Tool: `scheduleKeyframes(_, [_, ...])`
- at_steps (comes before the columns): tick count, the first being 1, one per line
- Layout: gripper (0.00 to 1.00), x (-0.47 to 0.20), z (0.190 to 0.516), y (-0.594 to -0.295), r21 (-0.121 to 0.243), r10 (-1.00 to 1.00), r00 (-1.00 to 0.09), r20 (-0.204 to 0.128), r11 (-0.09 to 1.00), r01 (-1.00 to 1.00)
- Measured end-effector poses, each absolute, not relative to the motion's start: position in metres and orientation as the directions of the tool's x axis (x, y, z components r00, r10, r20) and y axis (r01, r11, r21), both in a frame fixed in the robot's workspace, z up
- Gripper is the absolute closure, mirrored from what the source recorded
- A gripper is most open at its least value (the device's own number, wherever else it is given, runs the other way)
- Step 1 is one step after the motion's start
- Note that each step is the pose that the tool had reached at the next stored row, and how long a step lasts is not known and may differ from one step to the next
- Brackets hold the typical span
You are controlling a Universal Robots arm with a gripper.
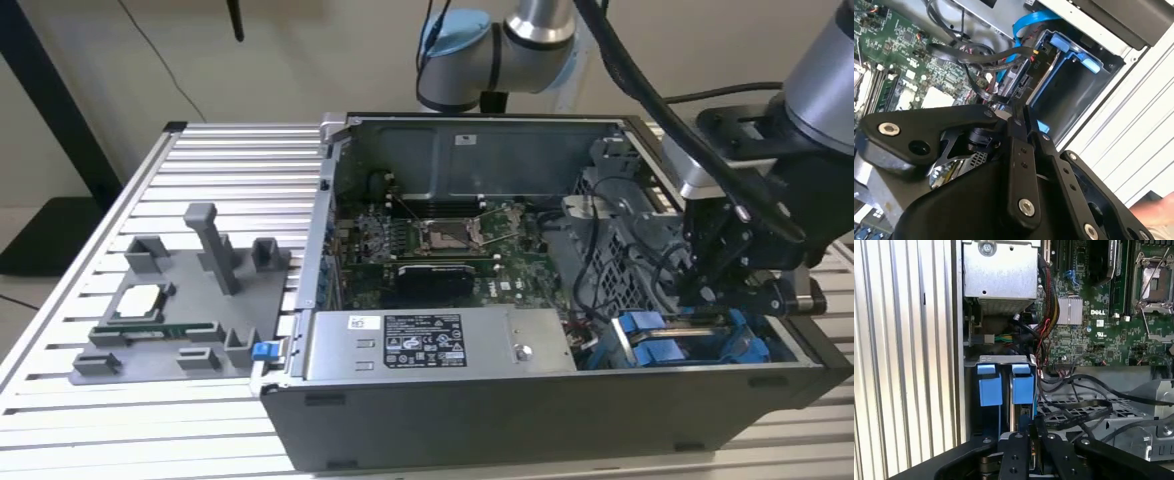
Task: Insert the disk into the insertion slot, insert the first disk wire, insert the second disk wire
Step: 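Insert the second disk wire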
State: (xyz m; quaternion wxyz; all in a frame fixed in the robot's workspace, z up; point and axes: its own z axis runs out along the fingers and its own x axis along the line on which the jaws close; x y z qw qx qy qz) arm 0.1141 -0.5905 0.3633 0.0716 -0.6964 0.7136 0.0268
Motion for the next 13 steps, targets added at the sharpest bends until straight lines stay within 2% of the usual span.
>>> scheduleKeyframes(7, [1.0, 0.1141, 0.3547, -0.5904, -0.088, -0.99, -0.009, -0.14, 0.022, -0.996])
scheduleKeyframes(13, [1.0, 0.1142, 0.3542, -0.5905, -0.09, -0.99, -0.006, -0.14, 0.019, -0.996])
